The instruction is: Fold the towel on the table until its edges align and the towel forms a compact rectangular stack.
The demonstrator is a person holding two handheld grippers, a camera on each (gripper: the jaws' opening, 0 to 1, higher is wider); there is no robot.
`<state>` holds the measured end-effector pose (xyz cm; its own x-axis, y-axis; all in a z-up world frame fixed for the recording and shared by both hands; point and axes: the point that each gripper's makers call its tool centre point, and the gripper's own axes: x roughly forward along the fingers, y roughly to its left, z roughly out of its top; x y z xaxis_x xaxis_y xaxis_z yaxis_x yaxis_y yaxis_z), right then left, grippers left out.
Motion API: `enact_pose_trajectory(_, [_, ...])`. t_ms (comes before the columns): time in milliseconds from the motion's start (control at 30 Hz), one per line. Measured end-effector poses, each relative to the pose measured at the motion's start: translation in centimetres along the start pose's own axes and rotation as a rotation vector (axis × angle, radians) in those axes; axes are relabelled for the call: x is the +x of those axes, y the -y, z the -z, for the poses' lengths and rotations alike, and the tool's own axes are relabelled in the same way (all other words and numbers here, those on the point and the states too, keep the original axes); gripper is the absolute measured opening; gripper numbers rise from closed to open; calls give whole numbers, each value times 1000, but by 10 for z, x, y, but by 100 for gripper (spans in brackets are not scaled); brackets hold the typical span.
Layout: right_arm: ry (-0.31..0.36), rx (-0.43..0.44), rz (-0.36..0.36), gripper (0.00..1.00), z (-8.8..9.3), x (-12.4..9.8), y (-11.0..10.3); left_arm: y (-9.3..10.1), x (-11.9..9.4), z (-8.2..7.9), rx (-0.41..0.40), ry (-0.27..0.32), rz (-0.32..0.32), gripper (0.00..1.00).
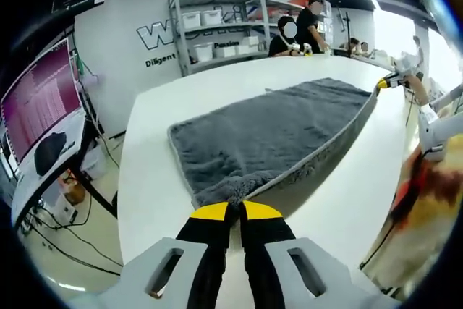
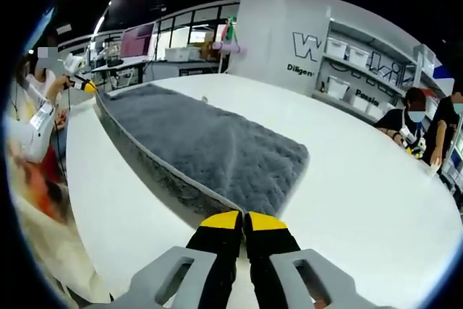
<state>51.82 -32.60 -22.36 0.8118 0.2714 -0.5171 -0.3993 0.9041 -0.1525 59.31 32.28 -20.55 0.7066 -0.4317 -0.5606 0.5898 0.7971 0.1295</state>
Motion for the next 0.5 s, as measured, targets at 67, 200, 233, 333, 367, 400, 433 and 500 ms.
enact_pose_trajectory(67, [5,3,-1,0,0,2,2,0,0,0,-1,-4,0,5])
enact_pose_trajectory(200, [11,-1,2,0,-2,4,5,-2,2,-3,6,-10,-1,5])
enact_pose_trajectory(233, [11,-6,5,0,-4,5,6,-2,2,-4,7,-10,0,5])
enact_pose_trajectory(333, [11,-14,9,0,-6,6,7,-5,5,-7,12,-20,8,5])
enact_pose_trajectory(367, [12,-17,12,0,-7,7,8,-6,6,-8,13,-22,10,5])
enact_pose_trajectory(400, [12,-18,13,0,-7,7,8,-7,7,-10,14,-24,12,5])
enact_pose_trajectory(433, [13,-19,14,0,-8,8,9,-9,9,-11,18,-27,15,5])
enact_pose_trajectory(500, [12,-23,20,0,-9,10,9,-11,12,-13,18,-28,18,5])
